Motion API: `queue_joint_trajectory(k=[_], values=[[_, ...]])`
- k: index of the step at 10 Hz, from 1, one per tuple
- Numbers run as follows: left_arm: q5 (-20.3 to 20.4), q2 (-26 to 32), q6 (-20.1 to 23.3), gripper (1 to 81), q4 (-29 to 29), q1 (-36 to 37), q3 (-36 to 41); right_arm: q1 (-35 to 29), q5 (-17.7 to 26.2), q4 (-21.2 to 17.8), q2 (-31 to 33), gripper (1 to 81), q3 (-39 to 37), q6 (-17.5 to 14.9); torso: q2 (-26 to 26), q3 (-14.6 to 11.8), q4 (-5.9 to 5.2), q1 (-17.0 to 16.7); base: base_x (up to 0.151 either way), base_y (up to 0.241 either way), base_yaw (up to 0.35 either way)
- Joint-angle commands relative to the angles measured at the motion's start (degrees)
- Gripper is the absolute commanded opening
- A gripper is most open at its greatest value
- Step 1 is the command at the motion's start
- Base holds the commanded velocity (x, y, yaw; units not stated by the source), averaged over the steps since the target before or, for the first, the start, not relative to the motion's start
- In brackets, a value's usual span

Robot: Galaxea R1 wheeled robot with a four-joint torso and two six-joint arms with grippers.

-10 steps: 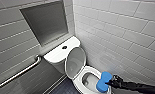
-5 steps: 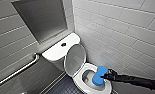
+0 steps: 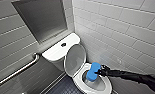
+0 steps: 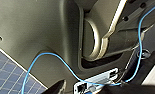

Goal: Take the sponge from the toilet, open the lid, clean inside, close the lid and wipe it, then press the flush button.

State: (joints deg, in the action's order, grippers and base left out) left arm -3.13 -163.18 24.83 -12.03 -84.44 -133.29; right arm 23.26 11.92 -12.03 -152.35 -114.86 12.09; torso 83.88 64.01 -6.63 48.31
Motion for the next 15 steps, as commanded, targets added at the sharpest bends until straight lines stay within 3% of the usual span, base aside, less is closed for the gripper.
queue_joint_trajectory(k=[1, 2, 3, 4, 6, 8, 9, 12, 15], values=[[-5.5, 0.6, 0.3, 81.1, -0.4, -1.3, 0.6, -8.7, 2.4, 0.1, -1.6, 1.0, -0.8, 0.0, 5.5, 0.0, 0.0, 3.6, 0.0, 0.0, 0.0], [-5.5, 0.6, 0.3, 81.1, -0.4, -1.3, 0.6, -8.9, 2.4, 0.1, -1.7, 1.0, -0.9, 0.0, 7.1, 0.0, 0.0, 4.5, 0.0, 0.0, 0.0], [-5.5, 0.5, 0.2, 81.1, -0.4, -1.3, 0.6, -9.1, 2.3, 0.1, -2.0, 1.0, -1.1, 0.0, 3.4, 0.0, 0.0, 2.1, 0.0, 0.0, 0.0], [-5.6, 0.5, 0.2, 81.1, -0.4, -1.3, 0.6, -9.2, 2.4, 0.0, -2.8, 1.0, -1.8, 0.1, 5.4, 0.0, 0.0, 3.3, 0.0, 0.0, 0.0], [-5.6, 0.7, 0.1, 81.1, -0.5, -1.6, 0.6, -9.0, 2.2, -0.1, -4.4, 1.0, -3.2, 0.2, 6.9, 5.5, 0.0, 4.0, 0.0, 0.0, 0.0], [-5.6, 0.7, 0.1, 81.1, -0.6, -1.6, 0.6, -9.1, 2.2, -0.1, -5.7, 1.0, -5.5, 0.0, 7.5, 7.8, 0.0, 4.3, 0.0, 0.0, 0.0], [-5.6, 0.7, 0.1, 81.1, -0.6, -1.6, 0.6, -9.4, 2.2, -0.1, -6.2, 1.0, -6.2, 0.0, 7.5, 4.4, 0.0, 4.3, 0.0, 0.0, 0.0], [-5.6, 0.6, 0.1, 81.1, -0.5, -2.1, 0.6, -11.4, 2.1, 0.3, -9.3, 1.0, -10.6, -0.6, 7.5, 6.4, 0.0, 4.4, 0.0, 0.0, 0.0], [-5.6, 0.5, 0.1, 81.1, -0.6, -2.4, 0.6, -9.8, 1.4, 3.1, -14.2, 1.0, -14.2, -0.6, 7.5, 6.4, 0.0, 4.4, 0.0, 0.0, 0.0]])
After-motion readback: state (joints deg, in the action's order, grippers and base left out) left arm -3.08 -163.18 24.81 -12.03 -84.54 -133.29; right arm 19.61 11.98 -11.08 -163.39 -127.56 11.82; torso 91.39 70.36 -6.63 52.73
